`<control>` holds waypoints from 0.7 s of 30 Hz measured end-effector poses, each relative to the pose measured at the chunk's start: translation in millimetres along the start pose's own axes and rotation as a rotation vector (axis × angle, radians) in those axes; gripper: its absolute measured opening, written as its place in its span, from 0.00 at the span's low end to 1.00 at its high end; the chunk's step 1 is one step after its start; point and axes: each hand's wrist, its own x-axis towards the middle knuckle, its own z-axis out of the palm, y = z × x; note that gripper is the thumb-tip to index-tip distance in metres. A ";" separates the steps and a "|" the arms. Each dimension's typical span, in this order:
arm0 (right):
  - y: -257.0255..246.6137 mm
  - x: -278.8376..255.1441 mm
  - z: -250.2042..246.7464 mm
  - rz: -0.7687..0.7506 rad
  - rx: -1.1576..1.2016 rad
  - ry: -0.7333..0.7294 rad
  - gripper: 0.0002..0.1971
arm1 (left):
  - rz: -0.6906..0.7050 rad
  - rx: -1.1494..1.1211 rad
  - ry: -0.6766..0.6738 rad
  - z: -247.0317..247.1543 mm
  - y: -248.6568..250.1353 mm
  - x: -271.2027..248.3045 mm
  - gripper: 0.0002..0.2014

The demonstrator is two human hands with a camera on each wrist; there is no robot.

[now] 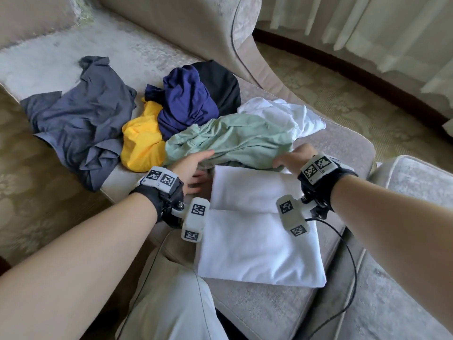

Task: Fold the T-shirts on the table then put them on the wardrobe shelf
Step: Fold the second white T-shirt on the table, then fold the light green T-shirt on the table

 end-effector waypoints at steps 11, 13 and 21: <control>-44.7 11.1 43.2 -0.215 -0.129 -0.152 0.47 | 0.197 -0.345 -0.116 -18.0 18.8 -17.5 0.40; -50.2 11.5 46.7 -0.212 -0.203 -0.149 0.48 | 0.229 -0.391 -0.142 -20.0 23.1 -20.1 0.33; -75.6 21.9 67.2 -0.138 -0.271 -0.008 0.38 | 0.363 -0.582 -0.234 -40.4 50.5 -28.7 0.28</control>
